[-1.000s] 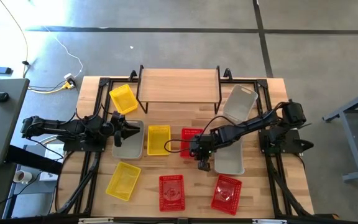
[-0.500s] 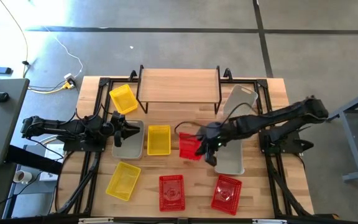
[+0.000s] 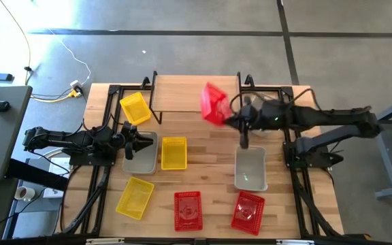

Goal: Stack baskets on shelf by color
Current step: Put the top center red bin on the shelf

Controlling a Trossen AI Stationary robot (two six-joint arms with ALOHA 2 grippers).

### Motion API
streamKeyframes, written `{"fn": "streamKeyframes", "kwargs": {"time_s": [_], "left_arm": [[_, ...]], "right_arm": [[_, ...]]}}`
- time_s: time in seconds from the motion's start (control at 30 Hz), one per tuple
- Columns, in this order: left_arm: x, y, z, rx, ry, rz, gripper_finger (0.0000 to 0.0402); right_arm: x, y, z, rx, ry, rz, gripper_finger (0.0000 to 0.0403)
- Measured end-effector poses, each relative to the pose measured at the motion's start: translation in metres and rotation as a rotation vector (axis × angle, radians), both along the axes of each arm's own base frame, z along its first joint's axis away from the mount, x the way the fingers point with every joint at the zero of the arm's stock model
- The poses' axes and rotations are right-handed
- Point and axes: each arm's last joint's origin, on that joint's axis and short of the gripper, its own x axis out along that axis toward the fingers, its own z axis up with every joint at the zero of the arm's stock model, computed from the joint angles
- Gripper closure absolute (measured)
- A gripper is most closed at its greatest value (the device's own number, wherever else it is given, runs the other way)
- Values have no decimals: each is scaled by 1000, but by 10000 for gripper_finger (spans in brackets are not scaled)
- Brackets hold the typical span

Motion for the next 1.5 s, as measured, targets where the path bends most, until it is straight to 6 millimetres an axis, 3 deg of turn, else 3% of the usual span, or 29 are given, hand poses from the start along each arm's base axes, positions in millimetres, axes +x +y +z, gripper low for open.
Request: {"fn": "streamKeyframes", "kwargs": {"time_s": [0.17, 0.33, 0.63, 1.07, 1.5], "left_arm": [[0, 0, 0, -6, -2, 0, 316], [0, 0, 0, -8, -3, 1, 316], [0, 0, 0, -31, -4, 3, 316], [0, 0, 0, -31, -3, 3, 316], [0, 0, 0, -31, -3, 3, 316]], "right_arm": [[-14, -22, 9, -284, 29, -90, 403], [-16, -44, 7, -407, 95, -145, 403], [-15, -65, -14, -298, 268, -126, 403], [16, -77, -48, -241, 579, -139, 403], [24, -89, -67, -263, 701, -99, 403]]}}
